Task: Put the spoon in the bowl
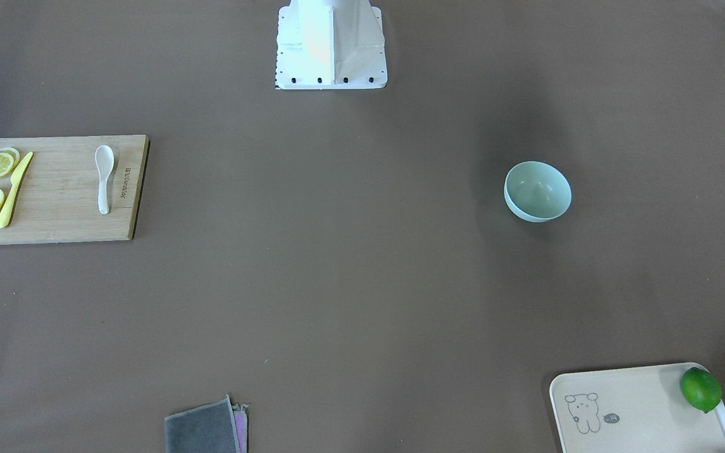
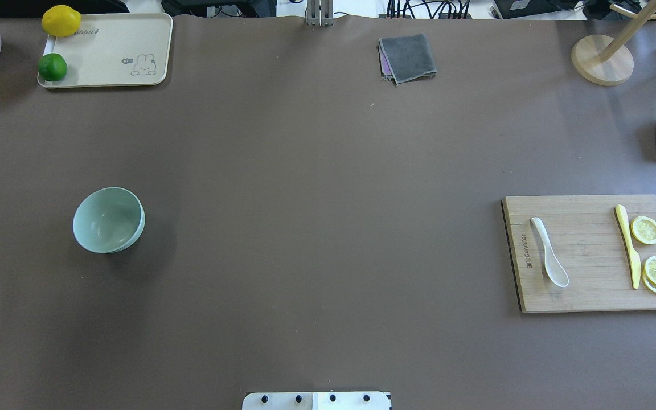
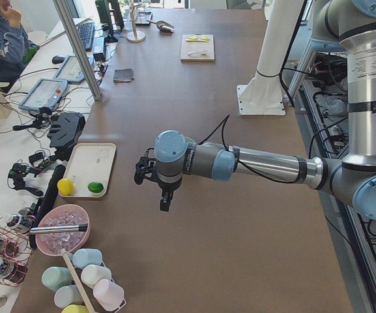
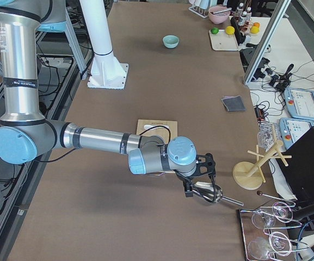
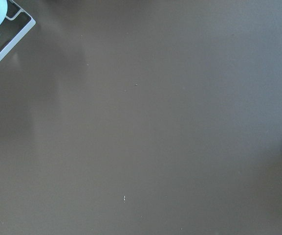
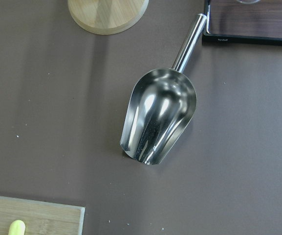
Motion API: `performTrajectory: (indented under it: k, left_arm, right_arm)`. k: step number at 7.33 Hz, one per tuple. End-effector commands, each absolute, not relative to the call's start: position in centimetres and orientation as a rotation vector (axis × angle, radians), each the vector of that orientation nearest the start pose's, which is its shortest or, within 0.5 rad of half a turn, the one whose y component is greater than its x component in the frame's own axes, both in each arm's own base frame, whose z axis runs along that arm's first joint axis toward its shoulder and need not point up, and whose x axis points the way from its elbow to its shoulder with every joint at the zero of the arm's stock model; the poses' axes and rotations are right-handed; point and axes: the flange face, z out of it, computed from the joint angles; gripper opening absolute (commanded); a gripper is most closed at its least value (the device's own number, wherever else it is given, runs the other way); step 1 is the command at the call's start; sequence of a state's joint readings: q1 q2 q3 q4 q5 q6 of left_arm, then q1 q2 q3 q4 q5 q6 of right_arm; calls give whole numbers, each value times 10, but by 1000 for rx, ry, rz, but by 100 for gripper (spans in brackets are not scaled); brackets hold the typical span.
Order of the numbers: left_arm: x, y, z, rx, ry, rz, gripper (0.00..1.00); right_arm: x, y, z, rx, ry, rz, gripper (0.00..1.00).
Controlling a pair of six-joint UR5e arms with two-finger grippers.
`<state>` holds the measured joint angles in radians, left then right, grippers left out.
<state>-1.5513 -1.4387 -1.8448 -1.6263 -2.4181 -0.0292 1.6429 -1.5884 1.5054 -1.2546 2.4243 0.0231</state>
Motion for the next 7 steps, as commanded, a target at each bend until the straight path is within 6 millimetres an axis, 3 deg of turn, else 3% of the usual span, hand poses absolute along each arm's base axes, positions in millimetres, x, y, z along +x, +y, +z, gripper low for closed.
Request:
performTrajectory:
  k: [1, 3, 7]
  left_arm:
    - [-52, -443, 563, 197, 842, 63, 98]
    - [-52, -439, 570, 201, 843, 65, 98]
    - [-52, -440, 564, 244, 842, 90, 98]
  right_arm:
    - [93, -477, 667, 281, -848, -20, 100]
    - [92, -478, 667, 280, -848, -22, 100]
    - [85, -479, 666, 274, -856, -38, 100]
